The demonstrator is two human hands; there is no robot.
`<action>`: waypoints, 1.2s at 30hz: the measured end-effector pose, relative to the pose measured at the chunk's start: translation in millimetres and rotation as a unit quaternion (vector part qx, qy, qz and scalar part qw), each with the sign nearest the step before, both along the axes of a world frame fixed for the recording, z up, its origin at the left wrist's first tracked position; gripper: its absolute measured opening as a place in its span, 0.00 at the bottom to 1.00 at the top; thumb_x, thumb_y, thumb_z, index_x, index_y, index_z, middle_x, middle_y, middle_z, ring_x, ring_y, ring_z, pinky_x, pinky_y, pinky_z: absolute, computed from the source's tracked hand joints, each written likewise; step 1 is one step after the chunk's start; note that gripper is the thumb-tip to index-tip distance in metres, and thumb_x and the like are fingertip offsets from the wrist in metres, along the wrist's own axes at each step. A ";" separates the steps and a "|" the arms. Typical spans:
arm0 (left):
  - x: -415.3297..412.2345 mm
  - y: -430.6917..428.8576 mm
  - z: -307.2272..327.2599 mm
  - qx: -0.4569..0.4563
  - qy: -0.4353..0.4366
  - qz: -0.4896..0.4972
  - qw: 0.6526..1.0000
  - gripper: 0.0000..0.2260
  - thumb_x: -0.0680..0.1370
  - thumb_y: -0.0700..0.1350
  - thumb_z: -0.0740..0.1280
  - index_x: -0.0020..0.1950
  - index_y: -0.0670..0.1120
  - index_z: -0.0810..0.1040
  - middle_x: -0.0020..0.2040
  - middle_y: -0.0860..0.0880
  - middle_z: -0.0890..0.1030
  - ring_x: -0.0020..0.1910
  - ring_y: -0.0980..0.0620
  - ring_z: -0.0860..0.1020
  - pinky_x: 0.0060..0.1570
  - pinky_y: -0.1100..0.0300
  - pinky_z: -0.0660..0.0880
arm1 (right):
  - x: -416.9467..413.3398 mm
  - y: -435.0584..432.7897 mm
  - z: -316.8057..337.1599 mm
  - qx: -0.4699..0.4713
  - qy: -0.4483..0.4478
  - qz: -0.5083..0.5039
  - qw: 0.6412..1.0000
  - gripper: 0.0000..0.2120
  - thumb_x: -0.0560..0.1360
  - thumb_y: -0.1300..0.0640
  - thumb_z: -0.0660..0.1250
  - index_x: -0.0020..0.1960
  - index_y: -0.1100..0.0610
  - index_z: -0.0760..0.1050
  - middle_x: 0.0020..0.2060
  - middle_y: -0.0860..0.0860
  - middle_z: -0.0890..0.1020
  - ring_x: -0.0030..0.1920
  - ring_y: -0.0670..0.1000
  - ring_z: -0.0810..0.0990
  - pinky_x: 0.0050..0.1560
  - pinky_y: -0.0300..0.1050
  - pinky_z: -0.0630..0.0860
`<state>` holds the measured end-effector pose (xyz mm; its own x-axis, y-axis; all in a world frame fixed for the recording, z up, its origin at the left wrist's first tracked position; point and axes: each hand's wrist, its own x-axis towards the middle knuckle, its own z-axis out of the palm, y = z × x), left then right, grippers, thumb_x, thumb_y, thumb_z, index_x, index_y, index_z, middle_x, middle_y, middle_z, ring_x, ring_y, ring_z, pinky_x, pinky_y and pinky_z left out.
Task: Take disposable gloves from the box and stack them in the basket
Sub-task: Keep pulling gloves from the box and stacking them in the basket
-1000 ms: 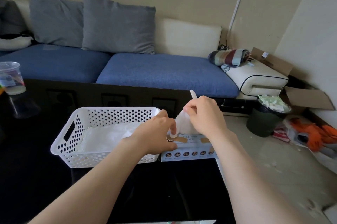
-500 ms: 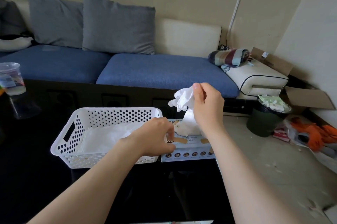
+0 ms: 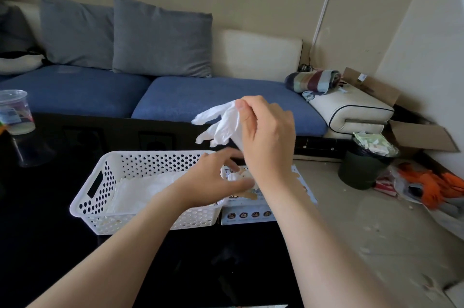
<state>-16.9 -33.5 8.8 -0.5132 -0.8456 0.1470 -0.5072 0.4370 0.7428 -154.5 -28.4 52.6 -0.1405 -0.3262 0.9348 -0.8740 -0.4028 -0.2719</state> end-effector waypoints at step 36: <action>81.1 -18.4 16.5 0.252 0.391 0.289 0.837 0.05 0.80 0.40 0.74 0.54 0.41 0.85 0.51 0.42 0.87 0.50 0.47 0.87 0.51 0.56 0.85 | 63.4 2.7 -18.3 0.493 0.084 0.154 0.852 0.34 0.68 0.46 0.78 0.67 0.46 0.64 0.59 0.48 0.72 0.60 0.53 0.73 0.58 0.55 0.77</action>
